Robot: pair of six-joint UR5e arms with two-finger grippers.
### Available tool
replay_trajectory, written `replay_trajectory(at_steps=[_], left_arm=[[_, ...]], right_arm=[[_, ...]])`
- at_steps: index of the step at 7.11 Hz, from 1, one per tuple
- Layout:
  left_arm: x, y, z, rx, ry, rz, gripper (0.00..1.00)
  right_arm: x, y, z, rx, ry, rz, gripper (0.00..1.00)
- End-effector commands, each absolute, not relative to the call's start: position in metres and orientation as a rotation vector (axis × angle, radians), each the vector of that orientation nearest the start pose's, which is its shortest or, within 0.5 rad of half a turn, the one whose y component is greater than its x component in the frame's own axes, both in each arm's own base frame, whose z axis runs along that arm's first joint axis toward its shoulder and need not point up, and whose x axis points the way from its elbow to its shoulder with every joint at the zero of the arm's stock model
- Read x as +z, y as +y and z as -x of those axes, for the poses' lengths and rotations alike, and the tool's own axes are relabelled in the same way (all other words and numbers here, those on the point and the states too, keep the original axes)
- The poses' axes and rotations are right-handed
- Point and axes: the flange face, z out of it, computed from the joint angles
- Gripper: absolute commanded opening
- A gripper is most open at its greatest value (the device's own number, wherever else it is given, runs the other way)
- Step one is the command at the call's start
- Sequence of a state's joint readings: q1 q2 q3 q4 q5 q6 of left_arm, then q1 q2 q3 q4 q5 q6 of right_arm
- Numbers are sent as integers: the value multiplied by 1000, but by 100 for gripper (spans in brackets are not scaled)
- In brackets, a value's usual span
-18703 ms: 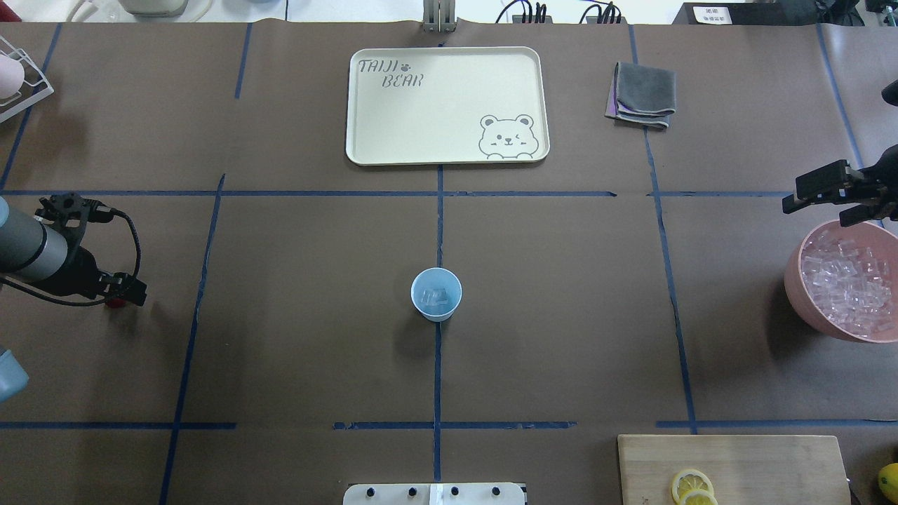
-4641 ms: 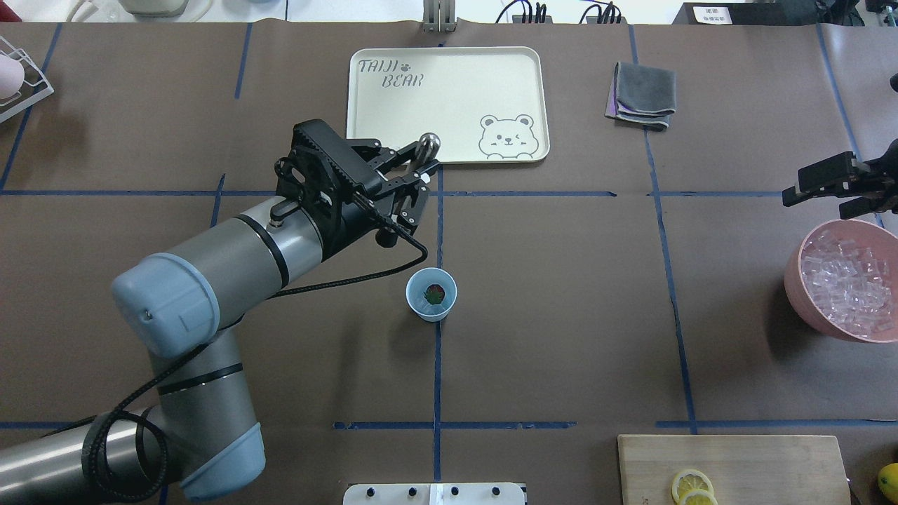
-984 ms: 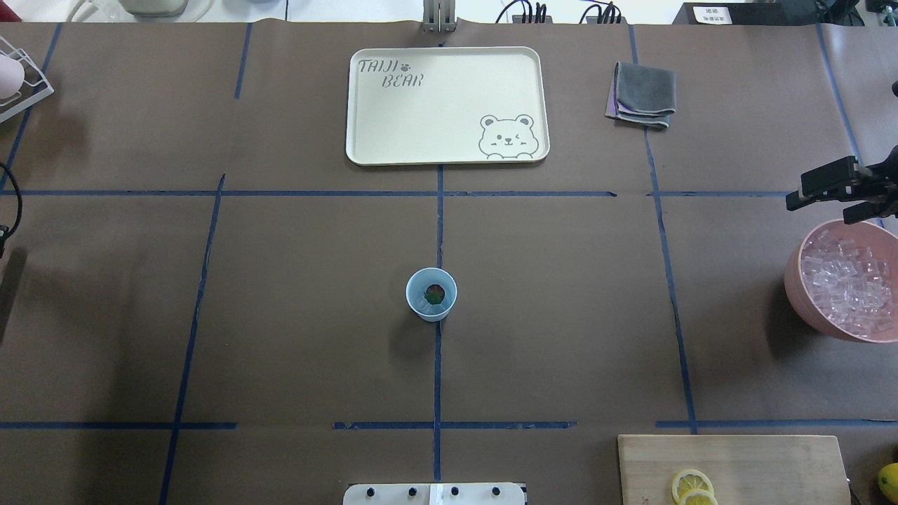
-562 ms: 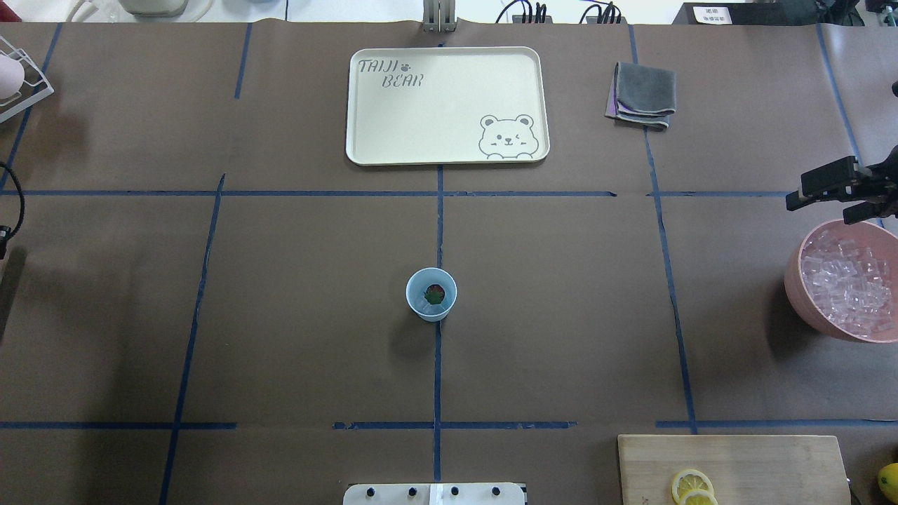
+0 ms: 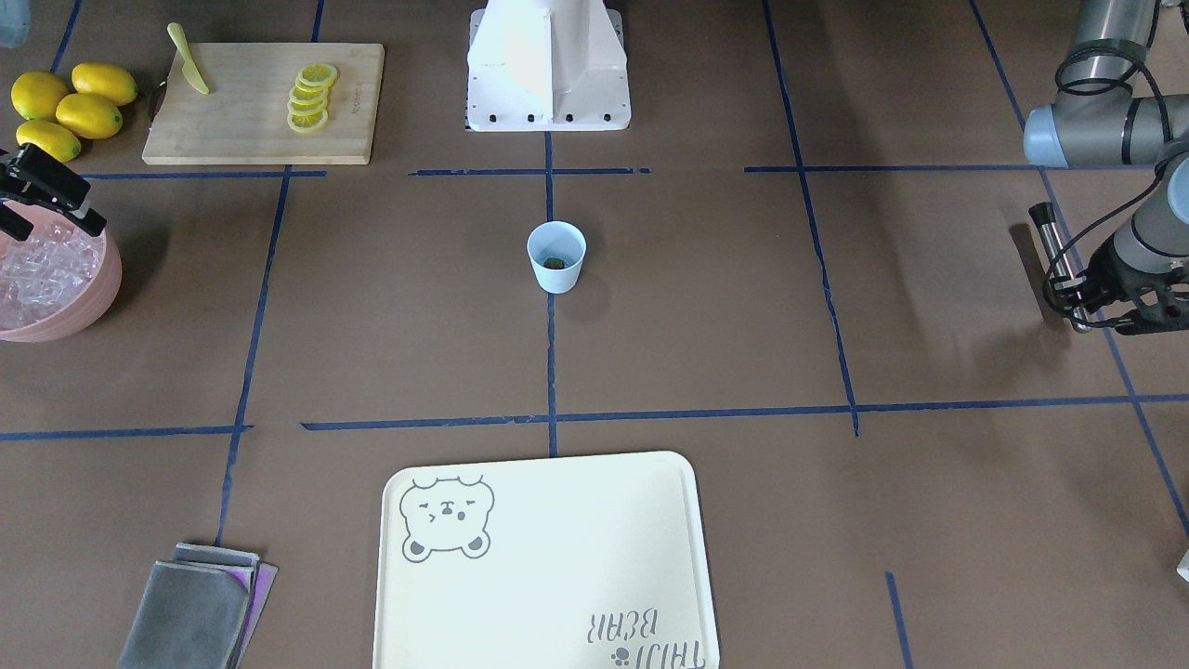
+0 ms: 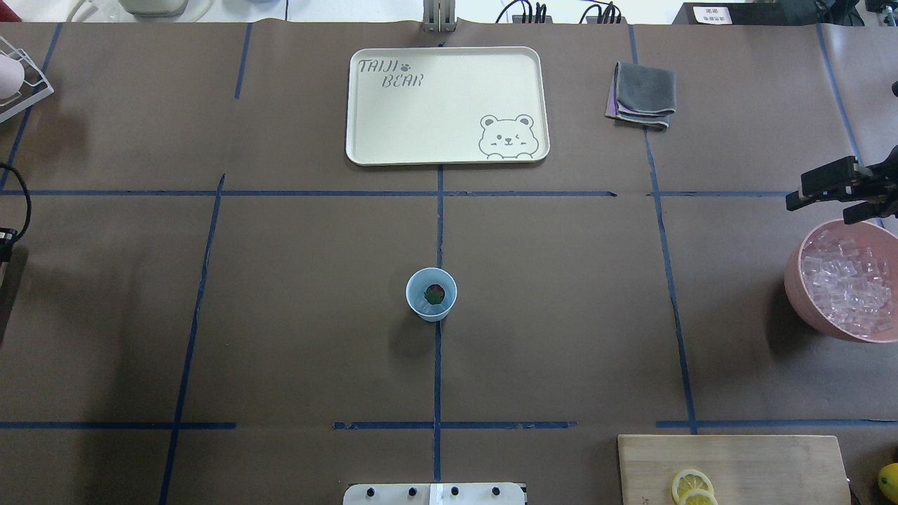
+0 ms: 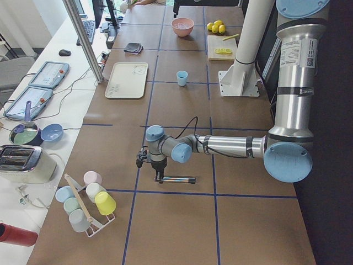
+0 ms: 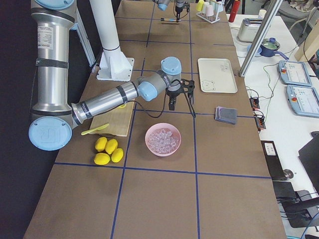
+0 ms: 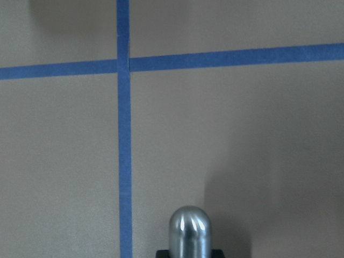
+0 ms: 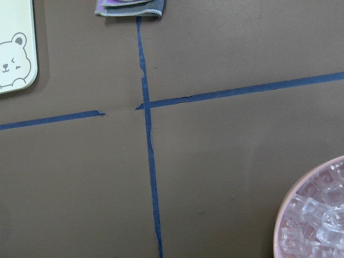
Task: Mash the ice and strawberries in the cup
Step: 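Lower the muddler toward the table beside the left arm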
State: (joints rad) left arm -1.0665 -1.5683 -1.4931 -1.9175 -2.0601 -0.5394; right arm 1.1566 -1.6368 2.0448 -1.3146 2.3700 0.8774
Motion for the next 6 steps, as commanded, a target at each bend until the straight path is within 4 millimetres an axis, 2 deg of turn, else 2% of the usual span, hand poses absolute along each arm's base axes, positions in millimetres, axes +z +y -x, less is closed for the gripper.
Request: replay_trajectory(at_steps=[1,2,4,5,6], left_arm=[[676,-486,-177,43,553,18,31],[677,-486,-177,44,552,19,33],[678,-486,-177,46,552,19,95],[678,-486,-177,41,552,20,100],[674,-486,-177,42,555,14,100]], right_arm=[[424,-440,126,160,-990,-39,99],[424,-440,126,160,-990,-39,99],[424,-440,126,161,-990,-38,99],[424,-440,126,161,-990,-38,99],[424,-440,126,162,-990,-37,99]])
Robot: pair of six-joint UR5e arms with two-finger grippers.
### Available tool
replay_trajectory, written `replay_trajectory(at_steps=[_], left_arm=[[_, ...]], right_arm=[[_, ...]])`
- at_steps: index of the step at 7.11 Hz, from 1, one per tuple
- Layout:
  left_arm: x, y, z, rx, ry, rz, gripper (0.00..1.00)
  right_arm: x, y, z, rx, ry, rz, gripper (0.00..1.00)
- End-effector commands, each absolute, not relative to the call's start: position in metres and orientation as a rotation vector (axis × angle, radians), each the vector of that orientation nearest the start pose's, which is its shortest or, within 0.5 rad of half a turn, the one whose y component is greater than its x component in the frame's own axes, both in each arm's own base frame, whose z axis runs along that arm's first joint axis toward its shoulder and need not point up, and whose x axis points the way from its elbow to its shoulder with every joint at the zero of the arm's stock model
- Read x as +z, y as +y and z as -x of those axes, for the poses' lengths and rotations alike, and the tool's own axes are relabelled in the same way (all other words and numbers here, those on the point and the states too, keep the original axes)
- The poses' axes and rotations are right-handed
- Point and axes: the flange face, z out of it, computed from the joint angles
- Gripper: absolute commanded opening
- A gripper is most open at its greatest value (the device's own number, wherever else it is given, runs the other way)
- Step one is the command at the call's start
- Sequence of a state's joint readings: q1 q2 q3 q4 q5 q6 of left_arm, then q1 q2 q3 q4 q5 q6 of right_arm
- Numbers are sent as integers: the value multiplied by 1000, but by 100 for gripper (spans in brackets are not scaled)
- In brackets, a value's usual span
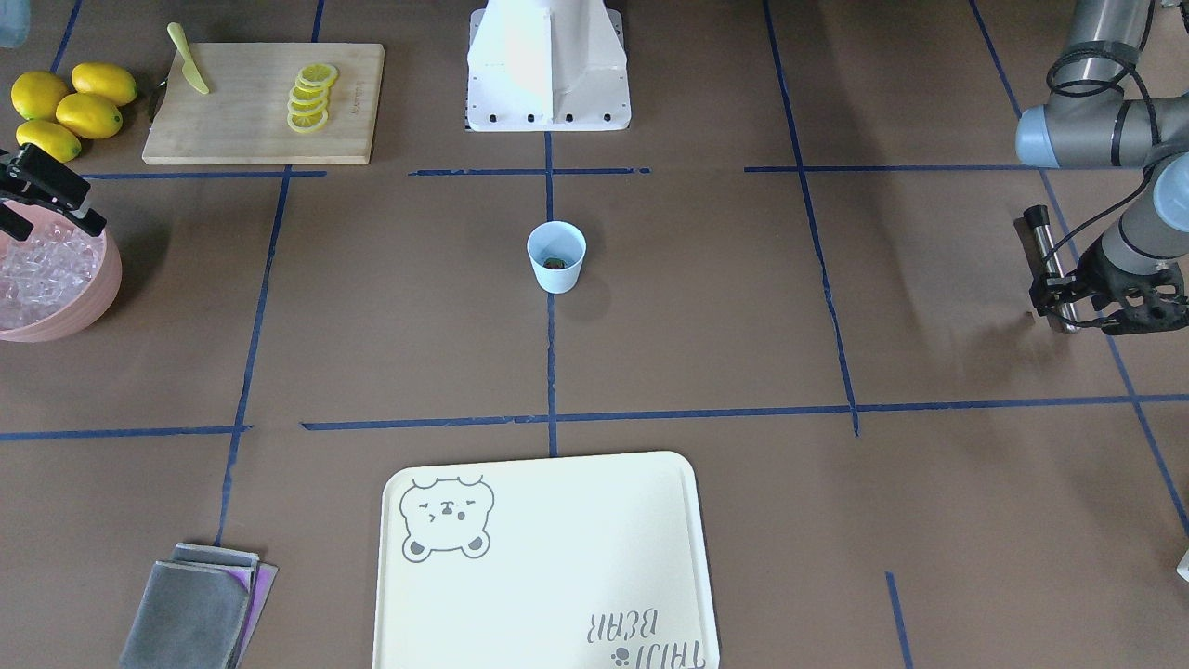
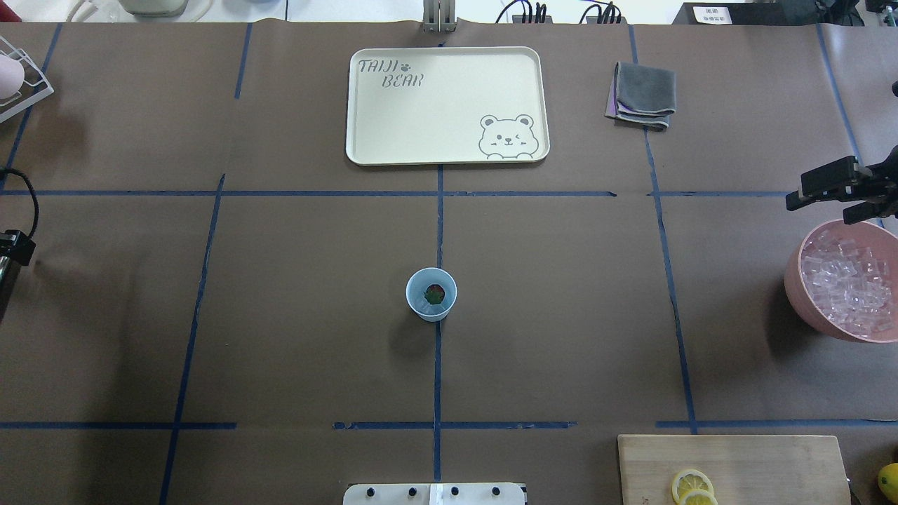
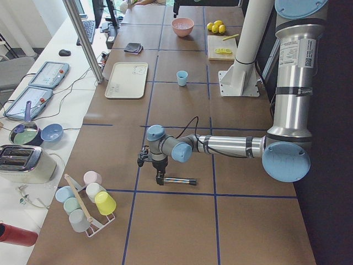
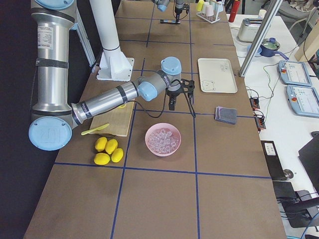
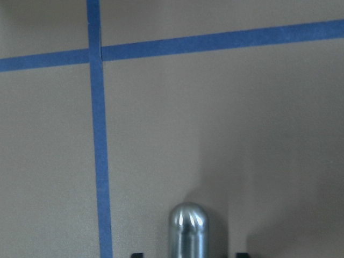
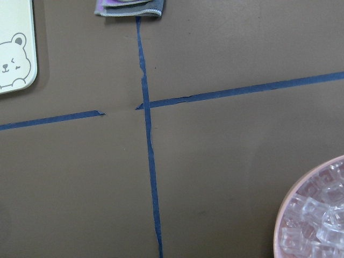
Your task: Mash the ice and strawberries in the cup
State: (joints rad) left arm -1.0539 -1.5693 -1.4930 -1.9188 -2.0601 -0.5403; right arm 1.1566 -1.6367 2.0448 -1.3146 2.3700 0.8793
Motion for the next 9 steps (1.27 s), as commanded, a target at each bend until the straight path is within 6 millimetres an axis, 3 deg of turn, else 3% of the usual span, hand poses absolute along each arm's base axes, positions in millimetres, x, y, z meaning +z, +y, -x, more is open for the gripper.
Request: replay_trajectory(at_steps=[1,2,3,4,5,6,8,9], left_arm=[[659,-486,-180,54,600,13,100],[620,-481,-178,83,687,-11,100],[590,-474,-159,77,729,-52,100],[575,-471,-129,79,783,-85,100],[576,-476,-89,110,815,-110,100],[585,-480,-36,126,803,-127,100],[601,-476,43,156,765,-107,100],[603,-479,67,127,767,-62,100]], right_arm=[[423,-440,126,162,-991,-38,99],[423,-439,125,163,-991,-39,99],[427,-437,123,161,-987,-35,99],[435,-434,120,159,-978,-29,99],[449,-432,108,145,-960,-39,99],[469,-428,81,127,-935,-66,99],[534,-419,37,48,-876,-93,99],[571,-416,18,7,-851,-96,99]])
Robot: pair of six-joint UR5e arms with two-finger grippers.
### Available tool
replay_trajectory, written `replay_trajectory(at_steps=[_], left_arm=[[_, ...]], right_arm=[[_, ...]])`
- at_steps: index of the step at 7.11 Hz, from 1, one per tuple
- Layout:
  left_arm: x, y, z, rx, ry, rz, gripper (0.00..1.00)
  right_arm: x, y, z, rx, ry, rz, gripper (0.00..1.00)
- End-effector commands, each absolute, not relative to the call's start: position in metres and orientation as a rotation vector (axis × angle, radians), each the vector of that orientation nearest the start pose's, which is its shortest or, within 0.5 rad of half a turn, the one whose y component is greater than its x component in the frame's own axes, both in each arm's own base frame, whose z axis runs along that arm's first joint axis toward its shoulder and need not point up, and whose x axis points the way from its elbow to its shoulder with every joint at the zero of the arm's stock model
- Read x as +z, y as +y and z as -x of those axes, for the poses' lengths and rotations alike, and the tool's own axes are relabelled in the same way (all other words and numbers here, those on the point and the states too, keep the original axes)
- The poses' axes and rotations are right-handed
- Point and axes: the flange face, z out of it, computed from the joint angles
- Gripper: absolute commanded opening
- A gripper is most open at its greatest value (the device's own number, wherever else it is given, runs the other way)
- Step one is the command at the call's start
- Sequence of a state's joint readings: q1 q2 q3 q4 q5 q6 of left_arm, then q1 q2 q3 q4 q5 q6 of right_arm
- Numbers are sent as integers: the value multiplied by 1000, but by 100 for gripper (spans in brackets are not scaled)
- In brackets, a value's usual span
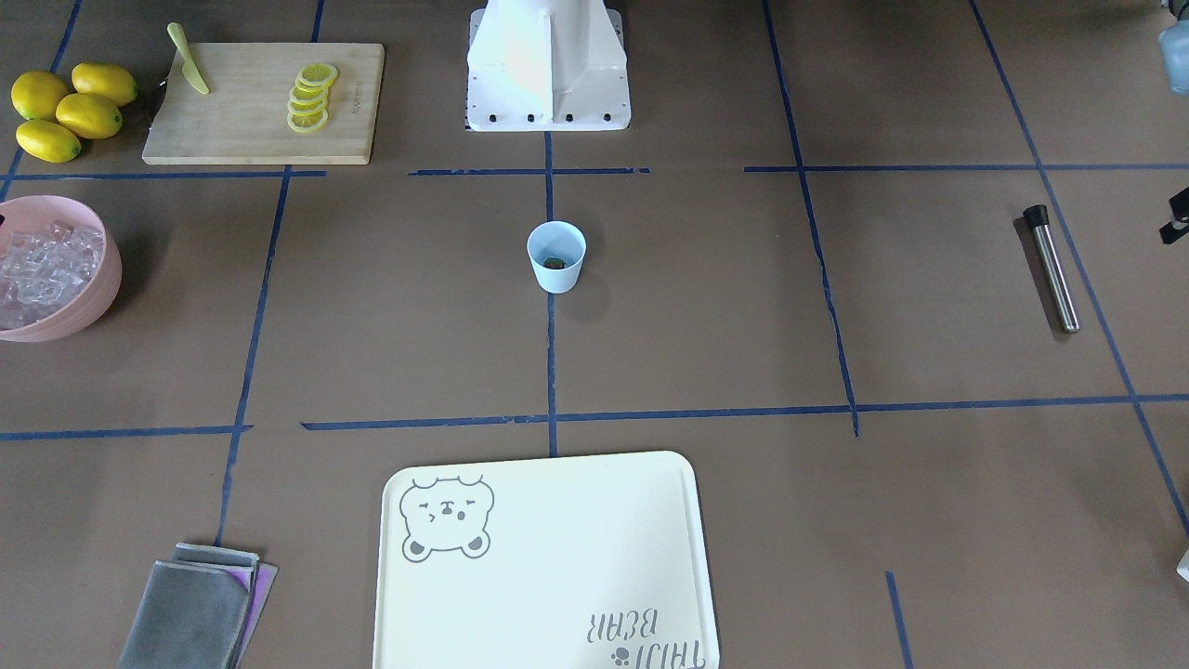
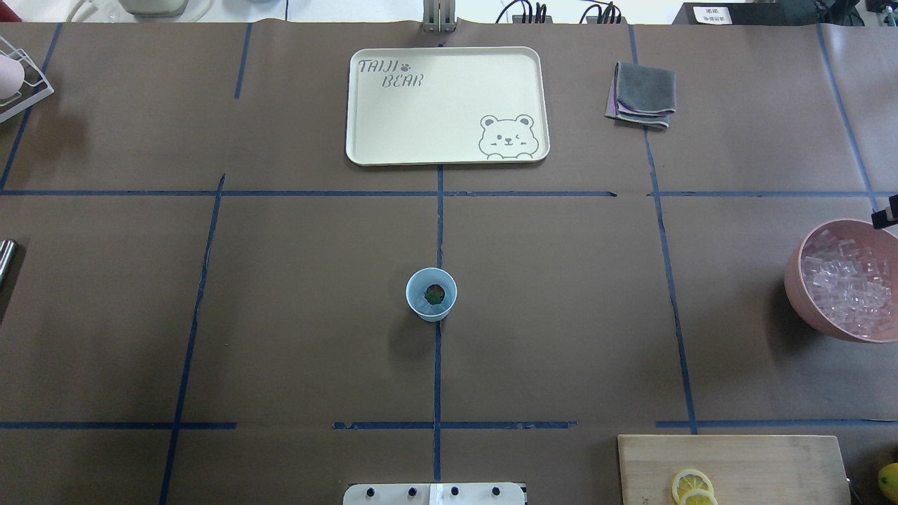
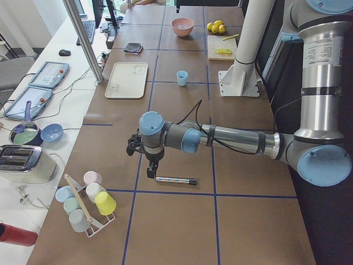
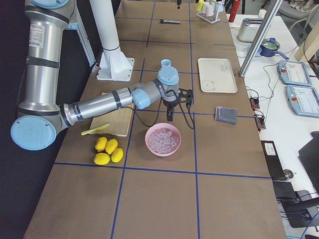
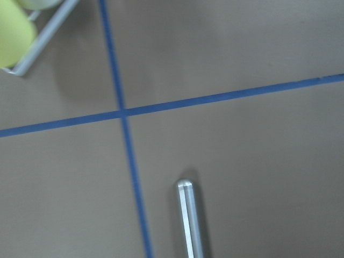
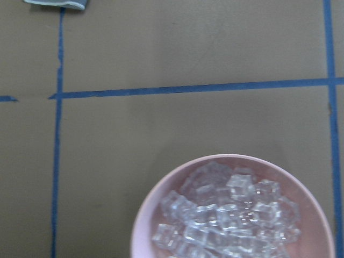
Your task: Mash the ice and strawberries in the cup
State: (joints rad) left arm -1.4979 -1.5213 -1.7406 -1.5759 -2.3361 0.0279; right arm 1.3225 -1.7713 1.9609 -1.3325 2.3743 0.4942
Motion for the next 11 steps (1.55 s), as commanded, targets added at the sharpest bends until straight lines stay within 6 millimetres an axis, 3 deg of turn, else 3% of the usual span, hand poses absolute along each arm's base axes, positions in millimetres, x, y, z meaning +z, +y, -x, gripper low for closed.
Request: replay_trajectory(at_steps=[1,2,5,7,9,11], left_arm=[[592,-489,79,79,787,-15,100],[598,-485,78,60,814,21,100],[603,-482,74,50,860,28,100],[619,-468,62,75,850,53,100],[629,-451,61,84,859,33,100],[636,-449,60,91,857,22,100]], right_arm=[[610,-416,-3,-15,-832,-88,99],[636,-415,-12,-40,-831,-78,99],[632,-418,-14,-35,-857,-77,99],[628,-425,-14,-36,-854,-88,99],[636,-419,-20,-13,-836,-80,99],[643,-420,-20,-5,-836,-66,99]])
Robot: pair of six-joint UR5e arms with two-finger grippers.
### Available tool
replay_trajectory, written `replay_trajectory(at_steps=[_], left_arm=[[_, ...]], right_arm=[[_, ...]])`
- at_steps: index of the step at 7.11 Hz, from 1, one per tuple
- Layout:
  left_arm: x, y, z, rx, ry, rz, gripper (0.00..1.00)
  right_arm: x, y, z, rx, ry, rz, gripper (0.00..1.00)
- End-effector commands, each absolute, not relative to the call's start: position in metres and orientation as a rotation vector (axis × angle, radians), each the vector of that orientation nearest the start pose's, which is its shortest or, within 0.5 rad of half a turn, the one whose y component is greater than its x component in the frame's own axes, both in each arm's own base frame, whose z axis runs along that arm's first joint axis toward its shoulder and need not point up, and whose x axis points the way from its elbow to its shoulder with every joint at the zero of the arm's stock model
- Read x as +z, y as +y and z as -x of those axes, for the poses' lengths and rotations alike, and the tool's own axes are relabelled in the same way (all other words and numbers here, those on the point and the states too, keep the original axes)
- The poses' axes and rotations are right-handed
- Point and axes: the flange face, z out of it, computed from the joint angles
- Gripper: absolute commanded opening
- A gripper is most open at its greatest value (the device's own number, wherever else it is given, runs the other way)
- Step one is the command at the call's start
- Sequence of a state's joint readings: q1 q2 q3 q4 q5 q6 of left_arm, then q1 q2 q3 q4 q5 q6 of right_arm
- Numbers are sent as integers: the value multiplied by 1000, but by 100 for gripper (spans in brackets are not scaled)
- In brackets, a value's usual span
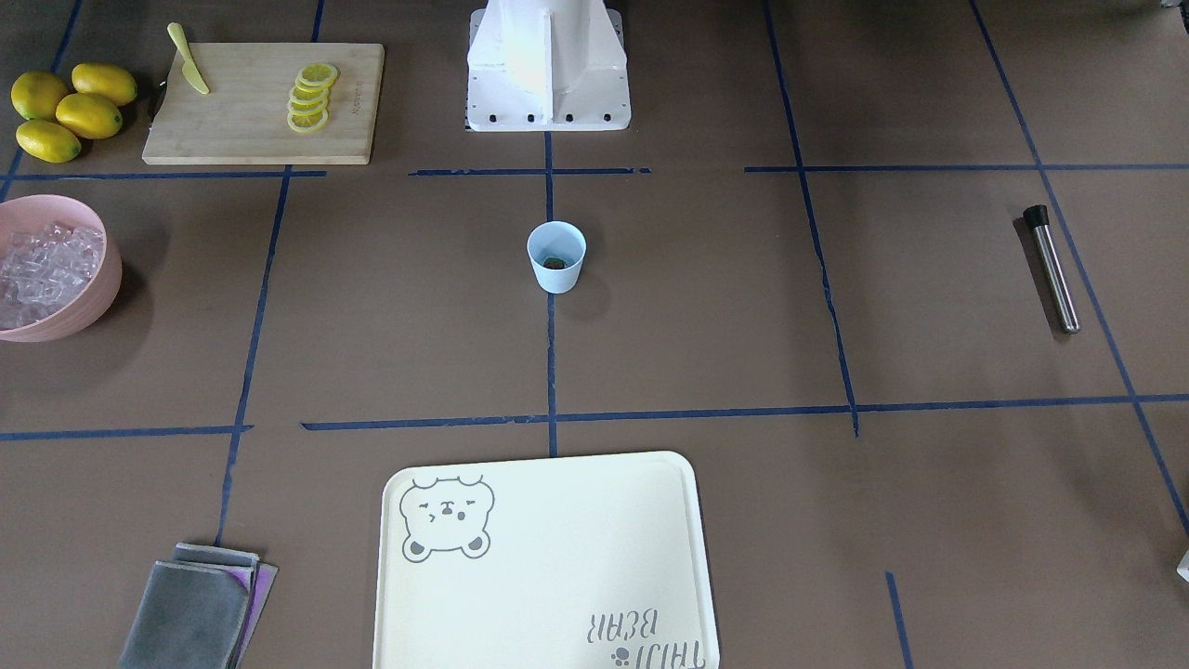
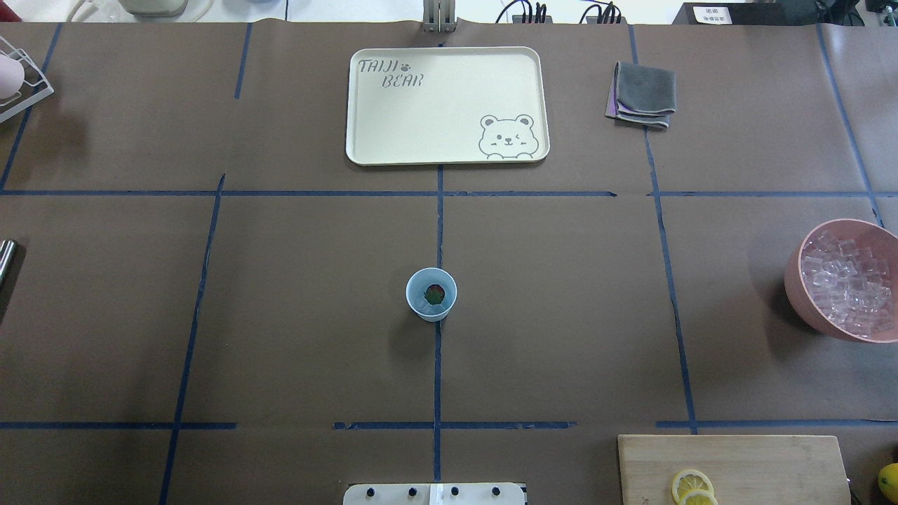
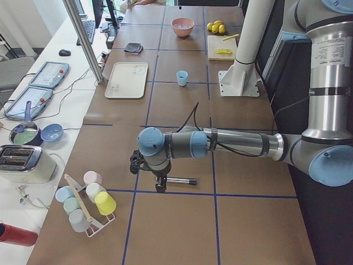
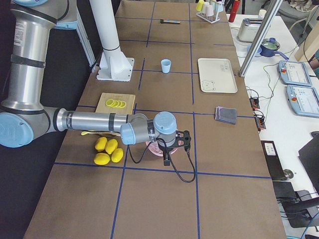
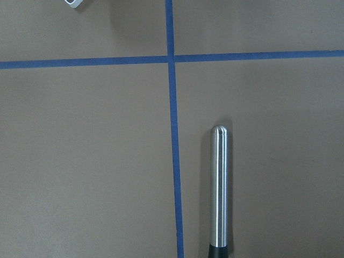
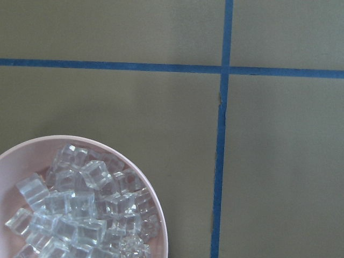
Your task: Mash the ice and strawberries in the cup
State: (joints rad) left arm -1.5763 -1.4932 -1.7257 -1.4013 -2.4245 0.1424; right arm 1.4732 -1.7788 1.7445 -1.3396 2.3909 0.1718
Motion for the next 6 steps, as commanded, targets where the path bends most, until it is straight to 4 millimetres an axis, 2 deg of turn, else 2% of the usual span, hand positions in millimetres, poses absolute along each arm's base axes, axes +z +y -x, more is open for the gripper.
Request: replay_trajectory(at_steps=[1,2,5,6], left_arm=[[637,-449,60,92,851,25,100],[629,-449,59,100,853,11,100],[630,-444,59,99,850,14,100],[625,-443,59,102,848,5,100]], right_arm=[[643,-418,-21,-17,-837,-72,99],[645,-416,-31,-73,-827,-113,99],[644,-406,-46,-201,-819,-78,99],[621,-402,-45,-235,-814,-64,99]])
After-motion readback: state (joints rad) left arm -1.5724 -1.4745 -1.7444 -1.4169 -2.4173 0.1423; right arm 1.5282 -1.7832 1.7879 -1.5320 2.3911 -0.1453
